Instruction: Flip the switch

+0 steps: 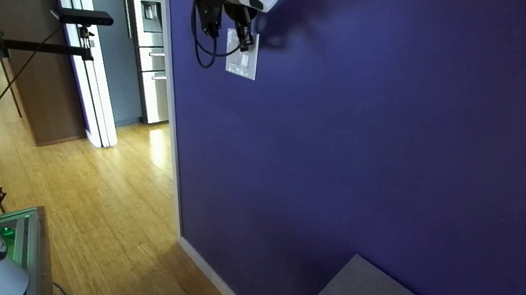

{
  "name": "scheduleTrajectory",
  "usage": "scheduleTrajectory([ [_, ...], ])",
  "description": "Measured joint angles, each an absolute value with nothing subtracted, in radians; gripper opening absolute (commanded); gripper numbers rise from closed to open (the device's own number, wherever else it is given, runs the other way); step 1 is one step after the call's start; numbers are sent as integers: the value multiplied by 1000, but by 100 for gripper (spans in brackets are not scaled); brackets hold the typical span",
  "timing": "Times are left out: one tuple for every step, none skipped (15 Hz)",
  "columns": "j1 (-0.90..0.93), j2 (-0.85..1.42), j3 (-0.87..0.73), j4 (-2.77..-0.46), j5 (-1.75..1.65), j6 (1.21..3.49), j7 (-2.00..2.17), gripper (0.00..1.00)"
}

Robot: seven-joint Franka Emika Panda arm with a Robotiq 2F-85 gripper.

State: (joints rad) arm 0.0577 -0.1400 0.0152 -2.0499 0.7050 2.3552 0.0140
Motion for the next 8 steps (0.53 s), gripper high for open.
scheduleTrajectory([
  [58, -139, 15, -2050, 708, 2355, 14, 0],
  [58, -139, 15, -2050, 712, 2355, 14, 0],
  [57, -139, 15, -2051, 714, 2355, 14, 0],
  [57, -139, 15, -2051, 715, 2355, 16, 0],
  [56, -138, 15, -2050, 697, 2336, 29, 0],
  [55, -135, 15, -2050, 660, 2301, 53, 0],
  [53, -133, 15, -2049, 618, 2255, 76, 26],
  [52, -133, 13, -2046, 580, 2195, 84, 27],
])
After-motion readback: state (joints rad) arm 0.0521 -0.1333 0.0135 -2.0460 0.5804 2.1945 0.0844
